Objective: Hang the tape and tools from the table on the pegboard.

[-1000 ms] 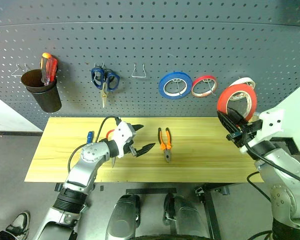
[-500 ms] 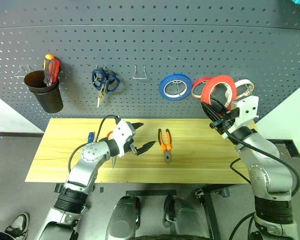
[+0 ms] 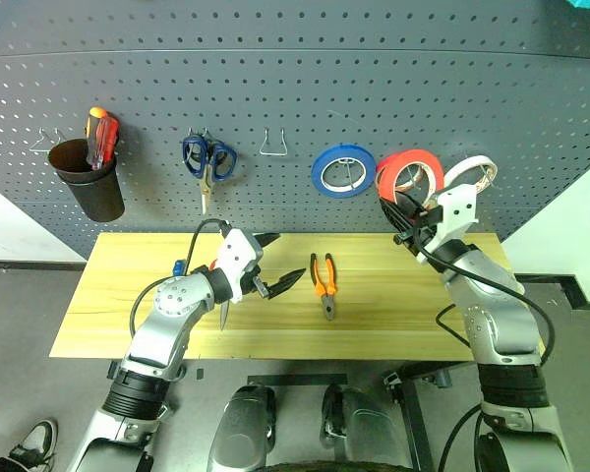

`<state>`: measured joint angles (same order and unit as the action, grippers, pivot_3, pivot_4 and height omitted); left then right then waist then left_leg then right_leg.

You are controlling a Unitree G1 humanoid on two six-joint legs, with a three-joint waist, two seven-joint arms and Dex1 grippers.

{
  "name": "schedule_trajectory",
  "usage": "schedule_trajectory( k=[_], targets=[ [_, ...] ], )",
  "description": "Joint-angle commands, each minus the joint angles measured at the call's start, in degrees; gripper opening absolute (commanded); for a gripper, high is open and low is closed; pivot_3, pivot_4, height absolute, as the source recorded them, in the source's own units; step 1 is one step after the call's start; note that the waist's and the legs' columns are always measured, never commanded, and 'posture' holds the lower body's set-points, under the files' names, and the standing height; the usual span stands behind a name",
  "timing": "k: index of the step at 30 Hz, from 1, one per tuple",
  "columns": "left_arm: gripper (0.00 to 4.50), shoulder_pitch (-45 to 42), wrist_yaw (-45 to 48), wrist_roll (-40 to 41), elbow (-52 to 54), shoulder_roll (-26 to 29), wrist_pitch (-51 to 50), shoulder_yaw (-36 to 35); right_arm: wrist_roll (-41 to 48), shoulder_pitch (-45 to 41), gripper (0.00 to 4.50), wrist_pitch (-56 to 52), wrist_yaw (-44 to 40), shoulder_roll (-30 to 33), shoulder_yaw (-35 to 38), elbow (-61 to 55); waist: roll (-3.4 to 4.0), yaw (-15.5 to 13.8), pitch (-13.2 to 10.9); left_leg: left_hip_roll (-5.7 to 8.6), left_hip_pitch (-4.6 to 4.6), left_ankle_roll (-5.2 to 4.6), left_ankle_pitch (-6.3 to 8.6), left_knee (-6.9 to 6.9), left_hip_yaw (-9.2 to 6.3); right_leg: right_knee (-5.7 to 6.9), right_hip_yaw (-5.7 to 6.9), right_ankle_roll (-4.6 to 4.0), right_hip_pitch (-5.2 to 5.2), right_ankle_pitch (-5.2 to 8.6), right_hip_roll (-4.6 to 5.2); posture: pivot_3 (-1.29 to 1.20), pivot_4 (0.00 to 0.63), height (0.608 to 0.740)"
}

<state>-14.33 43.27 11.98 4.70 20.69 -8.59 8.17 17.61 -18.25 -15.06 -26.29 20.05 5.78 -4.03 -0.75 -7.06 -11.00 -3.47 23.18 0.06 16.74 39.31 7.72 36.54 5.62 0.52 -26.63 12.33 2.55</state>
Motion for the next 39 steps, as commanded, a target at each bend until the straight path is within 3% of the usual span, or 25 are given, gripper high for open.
schedule_trajectory(
  k=[1,13,21,33,39],
  targets=[
    [4.50,-0.27,-0.35,0.99,2.70,0.13,-0.19,-0.89,-0.85,-2.16,0.71,3.27,-0.41,-0.69,-0.30,1.54,0.00,-0.02,0.00,0.00,0.00,0.03,-0.02,0.00,0.00,0.00,0.00,0.00,0.00,0.00,0.00,0.32,0.129,0.718],
    [4.50,0.14,-1.04,1.04,4.28,0.62,-1.13,-1.61,-3.78,-5.69,0.71,8.08,1.70,-2.29,-0.35,12.75,0.00,-0.03,0.01,0.00,-0.08,0.06,-0.04,0.12,0.01,0.21,-0.02,-0.01,0.03,0.01,0.03,0.34,0.130,0.718],
    [4.50,0.01,-1.58,0.95,4.45,0.82,-1.26,-1.68,-4.03,-5.44,0.71,8.22,2.46,-2.55,-0.05,14.21,0.01,-0.05,0.02,-0.02,-0.18,-0.12,0.07,0.39,-0.02,0.51,-0.03,0.00,0.13,0.03,0.08,0.35,0.129,0.718],
    [4.50,0.05,-2.33,0.92,4.58,0.80,-1.32,-1.56,-4.98,-4.77,4.48,8.16,3.18,-2.32,-0.40,13.90,0.01,-0.05,0.02,-0.07,-0.13,-0.19,0.11,0.61,-0.06,0.61,-0.06,0.01,0.15,0.04,0.07,0.34,0.132,0.718],
    [4.50,0.37,-2.36,0.83,4.89,0.97,-1.45,-1.49,-4.10,-2.00,4.48,2.96,0.30,-0.62,-1.86,8.88,0.01,-0.08,0.02,-0.07,-0.12,-0.19,0.11,0.61,-0.06,0.61,-0.06,0.02,0.16,0.04,0.08,0.35,0.133,0.718]
  ],
)
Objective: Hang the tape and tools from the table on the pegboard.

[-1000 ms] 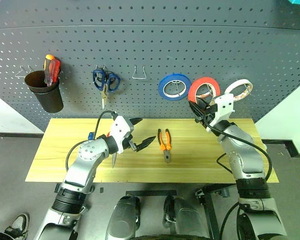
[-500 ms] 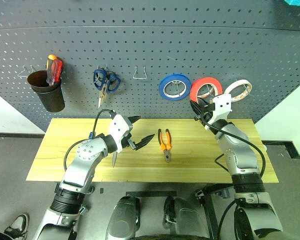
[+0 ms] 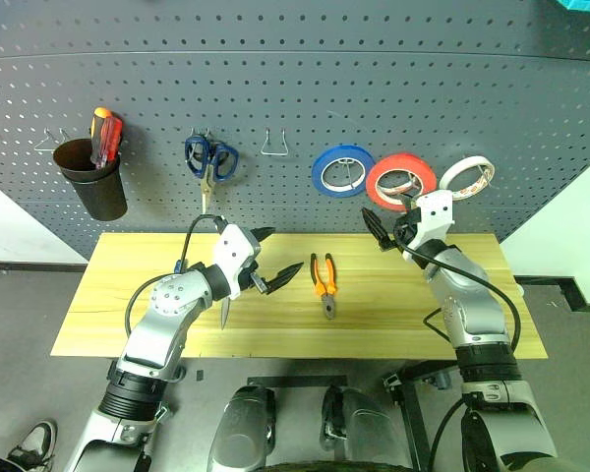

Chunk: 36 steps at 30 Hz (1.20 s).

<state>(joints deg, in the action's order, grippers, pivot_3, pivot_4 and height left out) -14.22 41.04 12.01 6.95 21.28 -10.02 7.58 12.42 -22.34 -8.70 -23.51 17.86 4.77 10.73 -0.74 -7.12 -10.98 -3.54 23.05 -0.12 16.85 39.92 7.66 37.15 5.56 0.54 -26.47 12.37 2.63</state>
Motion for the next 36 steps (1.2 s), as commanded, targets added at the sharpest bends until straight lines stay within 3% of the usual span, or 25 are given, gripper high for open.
schedule_trajectory(
  k=[1,8,13,18,25,36],
  targets=[
    [4.50,0.47,-0.02,0.77,2.82,0.57,-0.14,-0.88,1.68,3.33,4.48,-5.35,-3.54,2.37,-1.12,-8.25,0.00,-0.16,0.00,0.00,0.01,0.00,0.00,0.00,0.00,0.00,0.00,0.00,0.00,0.00,0.00,0.35,0.134,0.718],
    [4.50,3.05,0.71,0.26,3.61,2.85,-1.34,-0.71,7.84,15.36,4.48,-20.07,-8.71,9.53,-0.32,-29.29,0.00,-0.14,0.02,0.00,0.08,-0.14,0.09,0.04,-0.08,-0.06,0.01,0.15,-0.01,0.10,0.04,0.34,0.131,0.718],
    [4.50,5.15,0.44,-0.53,3.81,4.78,-3.21,-0.44,12.97,20.65,4.48,-28.62,-6.70,9.71,-0.61,-41.02,-0.01,0.06,0.03,-0.03,0.07,-0.14,0.10,0.04,-0.09,-0.06,0.02,0.17,-0.02,0.11,0.03,0.32,0.140,0.718],
    [4.50,6.71,-0.26,-1.86,4.42,6.26,-5.32,0.35,3.65,17.86,4.48,-32.70,4.01,4.71,-8.60,-37.32,-0.04,0.00,0.05,-0.13,0.01,-0.13,0.11,0.04,-0.09,-0.07,0.03,0.12,-0.03,0.11,0.03,0.33,0.152,0.718],
    [4.50,10.11,-1.21,-2.62,7.78,6.95,-8.12,0.77,-3.89,12.51,4.48,-36.66,12.23,-2.94,-17.21,-29.19,-0.05,-0.04,0.04,-0.07,0.22,-0.17,0.14,0.04,-0.06,-0.10,0.02,0.12,-0.19,0.12,0.05,0.35,0.175,0.718],
    [4.50,12.08,-1.61,-1.86,10.61,7.76,-10.75,-0.29,-10.12,4.42,4.48,-48.53,20.28,-11.75,-20.45,-19.33,-0.01,0.06,0.00,-0.09,0.25,-0.17,0.14,0.00,-0.07,-0.10,0.02,0.06,-0.26,0.17,0.13,0.35,0.191,0.718]
  ],
)
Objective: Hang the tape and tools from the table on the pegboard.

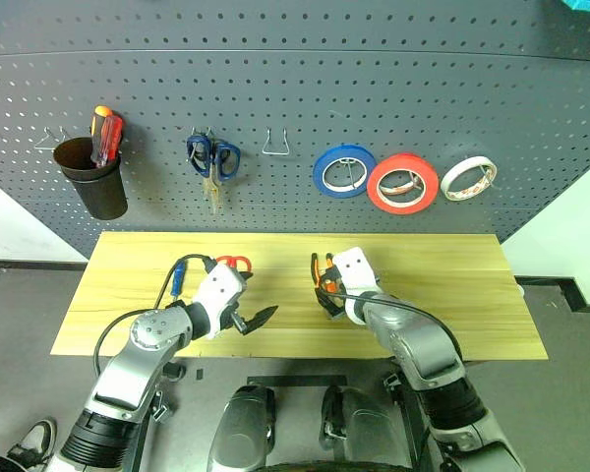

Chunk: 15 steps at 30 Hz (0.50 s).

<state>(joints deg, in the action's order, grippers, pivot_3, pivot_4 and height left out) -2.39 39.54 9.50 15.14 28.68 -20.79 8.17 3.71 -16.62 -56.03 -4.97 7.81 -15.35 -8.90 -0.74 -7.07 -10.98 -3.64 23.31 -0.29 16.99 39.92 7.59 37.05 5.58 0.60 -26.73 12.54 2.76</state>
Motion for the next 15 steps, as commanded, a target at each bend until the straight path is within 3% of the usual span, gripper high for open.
schedule_trajectory(
  k=[1,15],
  targets=[
    [4.50,0.38,-0.18,0.62,2.49,0.39,-0.07,-1.00,-1.95,-1.62,4.48,-1.37,2.34,-2.33,-0.33,0.90,0.00,0.03,0.00,0.00,0.01,0.00,0.00,-0.01,0.00,0.00,0.00,0.00,-0.01,0.00,0.00,0.35,0.192,0.718],
    [4.50,5.09,-2.86,1.52,4.64,-0.03,0.31,-4.30,-5.41,-5.20,4.48,2.51,3.60,-8.17,-1.60,8.95,0.05,0.11,-0.14,0.00,0.04,0.02,0.01,-0.15,0.01,-0.08,-0.01,-0.02,-0.09,0.05,0.04,0.37,0.208,0.718]
  ],
)
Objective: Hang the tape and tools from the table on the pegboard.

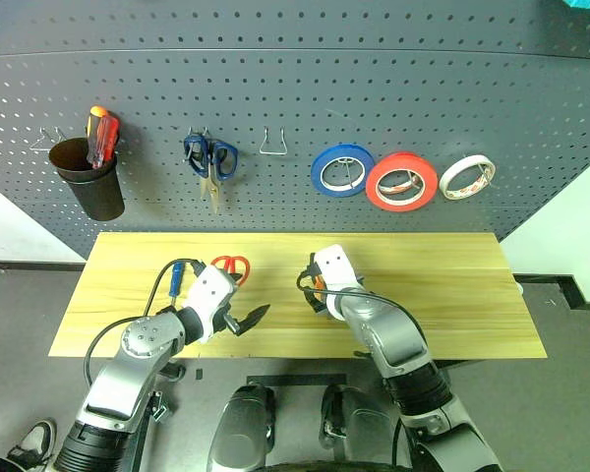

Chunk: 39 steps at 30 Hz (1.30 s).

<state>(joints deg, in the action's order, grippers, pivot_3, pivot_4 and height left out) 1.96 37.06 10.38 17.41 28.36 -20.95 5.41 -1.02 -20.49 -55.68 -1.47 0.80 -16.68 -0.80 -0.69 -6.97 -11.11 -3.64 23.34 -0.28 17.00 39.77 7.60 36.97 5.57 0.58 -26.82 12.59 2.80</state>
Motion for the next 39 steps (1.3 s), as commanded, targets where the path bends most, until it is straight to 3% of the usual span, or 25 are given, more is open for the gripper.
schedule_trajectory(
  k=[1,15,39],
  targets=[
    [4.50,0.95,-0.47,0.69,2.60,0.35,0.37,-1.63,-0.89,-1.62,4.48,2.83,0.04,-1.37,-0.42,1.70,0.00,-0.01,-0.03,0.00,0.00,0.00,0.00,-0.02,0.00,-0.01,0.00,-0.03,-0.01,0.02,0.00,0.37,0.211,0.718],
    [4.50,1.49,-1.05,1.32,4.72,0.38,-1.05,-1.60,-3.06,-4.59,4.48,9.34,0.77,-2.96,1.14,10.79,0.05,-0.01,-0.48,0.03,0.02,0.20,-0.12,-0.64,0.04,-0.19,0.00,-0.06,-0.23,0.15,-0.02,0.37,0.224,0.718],
    [4.50,2.56,-1.93,2.08,7.53,0.59,-2.45,-2.07,-2.22,-9.49,4.48,4.04,4.29,-6.92,8.39,20.66,0.18,0.10,-1.32,0.01,0.10,0.25,-0.15,-0.77,0.04,-0.26,-0.01,-0.06,-0.35,0.16,-0.02,0.39,0.236,0.718]
  ],
)
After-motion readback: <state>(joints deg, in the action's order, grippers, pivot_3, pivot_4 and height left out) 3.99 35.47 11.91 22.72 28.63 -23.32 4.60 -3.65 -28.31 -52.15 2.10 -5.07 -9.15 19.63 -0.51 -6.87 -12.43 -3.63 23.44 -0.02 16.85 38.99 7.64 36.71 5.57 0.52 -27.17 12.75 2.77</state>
